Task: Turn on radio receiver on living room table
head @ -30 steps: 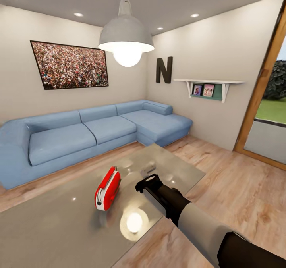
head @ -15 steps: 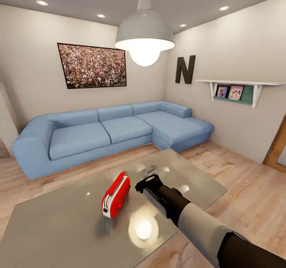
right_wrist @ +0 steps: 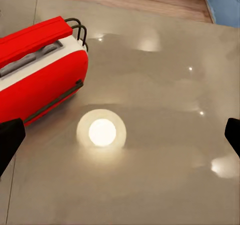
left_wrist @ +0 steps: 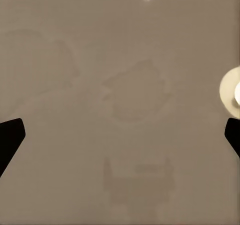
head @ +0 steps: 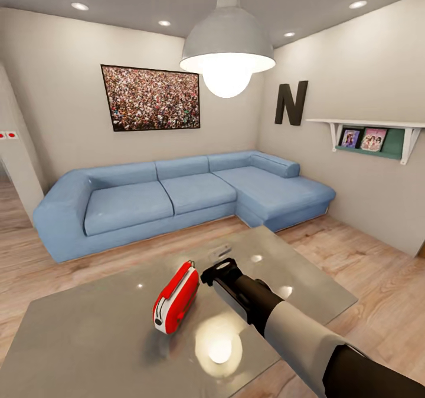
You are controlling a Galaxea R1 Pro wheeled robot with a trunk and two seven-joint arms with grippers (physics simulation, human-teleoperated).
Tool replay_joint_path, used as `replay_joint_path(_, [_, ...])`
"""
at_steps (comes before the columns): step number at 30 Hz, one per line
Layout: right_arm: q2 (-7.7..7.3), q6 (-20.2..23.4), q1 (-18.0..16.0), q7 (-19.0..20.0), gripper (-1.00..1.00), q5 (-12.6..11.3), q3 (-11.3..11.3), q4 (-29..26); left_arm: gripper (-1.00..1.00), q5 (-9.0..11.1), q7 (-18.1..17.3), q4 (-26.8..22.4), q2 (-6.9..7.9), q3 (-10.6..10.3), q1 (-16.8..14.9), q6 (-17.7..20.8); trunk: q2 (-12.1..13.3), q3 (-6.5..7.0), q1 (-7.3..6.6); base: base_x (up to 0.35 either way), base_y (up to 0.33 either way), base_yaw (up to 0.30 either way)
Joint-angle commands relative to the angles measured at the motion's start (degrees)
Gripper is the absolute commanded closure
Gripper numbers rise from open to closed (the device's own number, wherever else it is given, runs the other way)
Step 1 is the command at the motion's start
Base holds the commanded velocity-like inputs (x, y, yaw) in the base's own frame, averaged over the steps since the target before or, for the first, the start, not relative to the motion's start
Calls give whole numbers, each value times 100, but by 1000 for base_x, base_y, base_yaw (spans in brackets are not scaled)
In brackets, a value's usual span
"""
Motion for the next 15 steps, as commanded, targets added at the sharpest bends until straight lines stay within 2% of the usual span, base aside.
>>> replay_joint_path(1, [0, -25, 0, 0, -100, 0, -6, 0, -100, 1, 0, 0, 0, 0, 0, 0, 0, 0, 0, 8, -4, 3])
replay_joint_path(15, [0, -63, 0, -31, -100, -9, -54, 9, -100, 7, -17, 0, -3, -10, 0, -24, 0, 0, 0, 19, 12, 0])
